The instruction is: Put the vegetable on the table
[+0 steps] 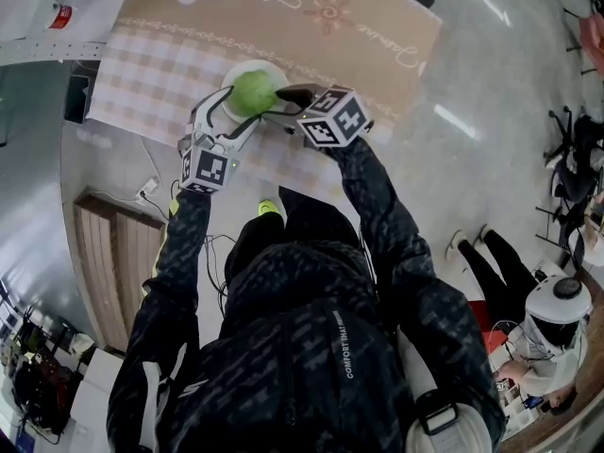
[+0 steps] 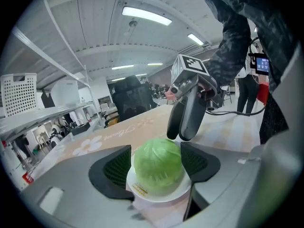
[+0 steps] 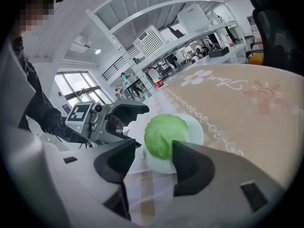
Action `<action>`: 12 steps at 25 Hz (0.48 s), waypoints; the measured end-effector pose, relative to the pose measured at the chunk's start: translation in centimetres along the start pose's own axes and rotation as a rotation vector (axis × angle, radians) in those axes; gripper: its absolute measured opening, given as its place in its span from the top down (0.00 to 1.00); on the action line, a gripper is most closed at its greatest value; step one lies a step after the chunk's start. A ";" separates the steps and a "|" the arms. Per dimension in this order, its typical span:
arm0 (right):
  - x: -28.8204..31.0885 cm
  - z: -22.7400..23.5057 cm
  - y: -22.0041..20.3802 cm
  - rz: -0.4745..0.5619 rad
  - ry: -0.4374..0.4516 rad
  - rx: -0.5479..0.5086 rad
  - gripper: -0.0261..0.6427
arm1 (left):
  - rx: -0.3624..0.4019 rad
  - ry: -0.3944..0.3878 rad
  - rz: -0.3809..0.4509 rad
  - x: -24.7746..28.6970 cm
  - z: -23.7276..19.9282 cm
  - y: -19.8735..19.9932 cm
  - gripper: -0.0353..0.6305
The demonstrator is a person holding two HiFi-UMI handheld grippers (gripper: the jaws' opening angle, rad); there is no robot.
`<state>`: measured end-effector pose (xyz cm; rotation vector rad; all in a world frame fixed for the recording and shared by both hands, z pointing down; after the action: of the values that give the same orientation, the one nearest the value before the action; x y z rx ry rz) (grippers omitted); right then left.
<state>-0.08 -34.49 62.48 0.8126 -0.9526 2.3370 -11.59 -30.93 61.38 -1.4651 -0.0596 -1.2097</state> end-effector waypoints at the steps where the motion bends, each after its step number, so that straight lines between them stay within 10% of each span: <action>1: -0.1 -0.3 0.0 0.003 0.001 -0.005 0.63 | -0.009 0.015 0.016 -0.5 0.0 0.2 0.47; 12: -1.4 -5.3 -0.5 0.012 0.018 -0.064 0.64 | -0.028 0.070 0.118 -5.5 2.0 2.1 0.80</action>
<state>-0.60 -30.53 58.67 0.7619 -1.0218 2.3078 -11.53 -27.00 56.59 -1.4295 0.0899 -1.1685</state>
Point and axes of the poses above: the fingertips, and each gripper's own axes: x forward along the fingers, z to its right, y out of its top, the point moved 6 cm from there along -x, backward along the fingers, and after that the axes turned 14 degrees about -z, right-handed, at the moved point
